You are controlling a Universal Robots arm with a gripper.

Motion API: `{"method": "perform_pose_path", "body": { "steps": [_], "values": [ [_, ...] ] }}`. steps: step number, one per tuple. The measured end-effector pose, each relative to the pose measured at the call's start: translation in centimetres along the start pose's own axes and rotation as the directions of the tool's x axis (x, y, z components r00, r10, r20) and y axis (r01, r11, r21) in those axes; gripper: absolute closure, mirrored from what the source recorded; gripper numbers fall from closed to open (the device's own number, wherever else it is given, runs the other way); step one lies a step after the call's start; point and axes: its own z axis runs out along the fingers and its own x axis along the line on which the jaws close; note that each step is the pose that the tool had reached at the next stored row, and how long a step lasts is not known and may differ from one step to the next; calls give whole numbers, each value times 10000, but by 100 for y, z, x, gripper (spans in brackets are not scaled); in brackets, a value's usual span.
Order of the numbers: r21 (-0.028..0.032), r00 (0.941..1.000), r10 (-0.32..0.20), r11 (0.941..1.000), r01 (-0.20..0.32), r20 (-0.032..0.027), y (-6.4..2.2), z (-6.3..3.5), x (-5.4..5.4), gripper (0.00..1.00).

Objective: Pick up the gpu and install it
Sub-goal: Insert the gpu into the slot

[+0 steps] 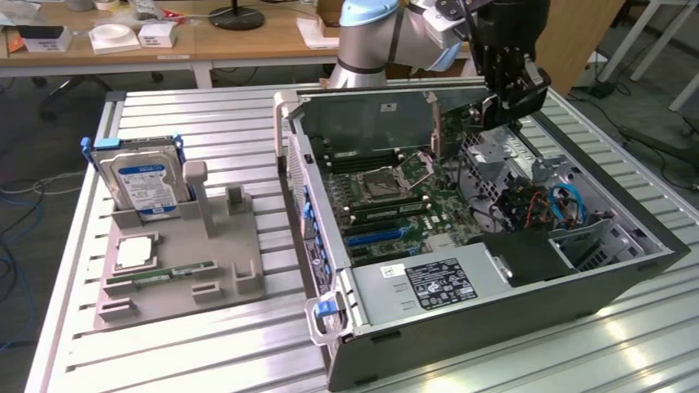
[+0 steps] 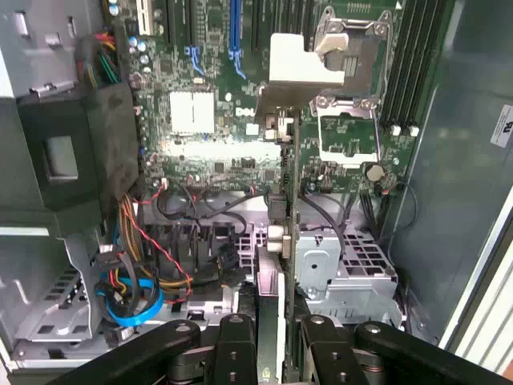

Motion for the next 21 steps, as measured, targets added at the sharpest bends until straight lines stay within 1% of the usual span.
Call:
{"method": "perform_pose_path", "body": {
  "steps": [12,13,14,15,17,19,20,21],
  "values": [
    [1,10000,1,10000,-1,0,1,0,0,73],
    [-1,10000,1,10000,-1,0,1,0,0,73],
    [-24,10000,2,10000,-2,-1,1,0,0,73],
    [-128,10000,11,9999,-11,-1,1,0,0,73],
    [-478,10000,55,9988,-56,-9,0,0,0,73],
    [-828,9999,100,9965,-102,-21,1,0,0,73],
    [-981,9999,121,9951,-123,-27,1,0,0,73],
    [-1113,9999,146,9937,-149,-35,1,0,0,73]
  ]
}}
